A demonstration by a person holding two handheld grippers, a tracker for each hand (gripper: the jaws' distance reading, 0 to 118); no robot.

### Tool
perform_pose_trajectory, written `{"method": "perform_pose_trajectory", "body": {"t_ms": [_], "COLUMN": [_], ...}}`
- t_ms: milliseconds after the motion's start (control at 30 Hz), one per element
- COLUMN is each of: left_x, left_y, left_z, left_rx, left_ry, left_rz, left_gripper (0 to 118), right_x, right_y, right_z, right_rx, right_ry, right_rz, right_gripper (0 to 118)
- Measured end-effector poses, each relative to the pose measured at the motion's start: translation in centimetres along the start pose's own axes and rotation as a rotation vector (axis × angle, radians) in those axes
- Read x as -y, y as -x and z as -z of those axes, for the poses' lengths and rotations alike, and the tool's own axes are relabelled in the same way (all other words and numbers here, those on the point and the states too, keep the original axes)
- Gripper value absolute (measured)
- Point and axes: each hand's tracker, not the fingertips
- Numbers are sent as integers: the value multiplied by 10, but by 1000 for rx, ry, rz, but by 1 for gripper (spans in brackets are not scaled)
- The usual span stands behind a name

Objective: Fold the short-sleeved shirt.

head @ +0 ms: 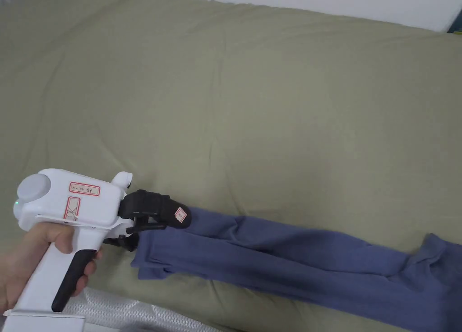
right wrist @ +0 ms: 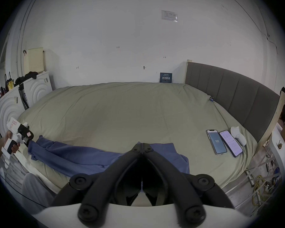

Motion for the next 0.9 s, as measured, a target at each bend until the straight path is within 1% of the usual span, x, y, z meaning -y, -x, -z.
{"method": "perform_pose_trajectory", "body": {"t_ms": [33,67,100,133,167,200,233,267,333,400,467,567,633,700,733,800,900], "left_x": [2,4,2,2,6,5,9,12,16,14,17,23,28,35,39,44,51], "left_y": [-1,-5,-1,0,3,5,-1,-8,-18,-17,-27,-39,-50,-67,-77,-96,-135], "left_z": [6,11,11,16,23,25,22,18,8,-9,-30,-67,-88,-97,-95,-87,-61], "left_rx": [26,4,-12,-98,-195,-201,-142,-143,-162,-181,-192,-260,-318,-415,-455,-469,-534], "left_ry": [17,13,12,-3,7,31,-15,-32,-69,-137,-183,-235,-249,-253,-232,-214,-186], "left_rz": [-13,-3,4,-5,-9,-9,-20,-23,-17,-79,-63,-55,-19,31,56,92,193], "left_gripper": [114,108,85,6,3,3,3,3,3,3,3,3,3,3,3,3,3], "right_x": [0,1,1,2,3,3,2,2,2,1,-2,-8,-9,-7,-7,-4,2], "right_y": [0,0,0,1,1,2,3,4,4,1,-1,-6,-10,-12,-13,-14,-16], "right_z": [0,0,0,-1,-2,-3,-3,-5,-9,-11,-15,-20,-20,-20,-20,-21,-23], "right_rx": [-8,-12,-19,-25,-36,-43,-46,-51,-61,-89,-88,-97,-103,-103,-105,-106,-109], "right_ry": [1,3,1,-6,-11,-12,-10,-11,-30,-52,-77,-104,-103,-109,-106,-99,-89], "right_rz": [12,20,27,33,36,33,29,24,24,31,29,32,37,35,34,41,46], "right_gripper": [0,0,0,0,0,0,0,0,0,0,0,0,0,0,0,0,0]}}
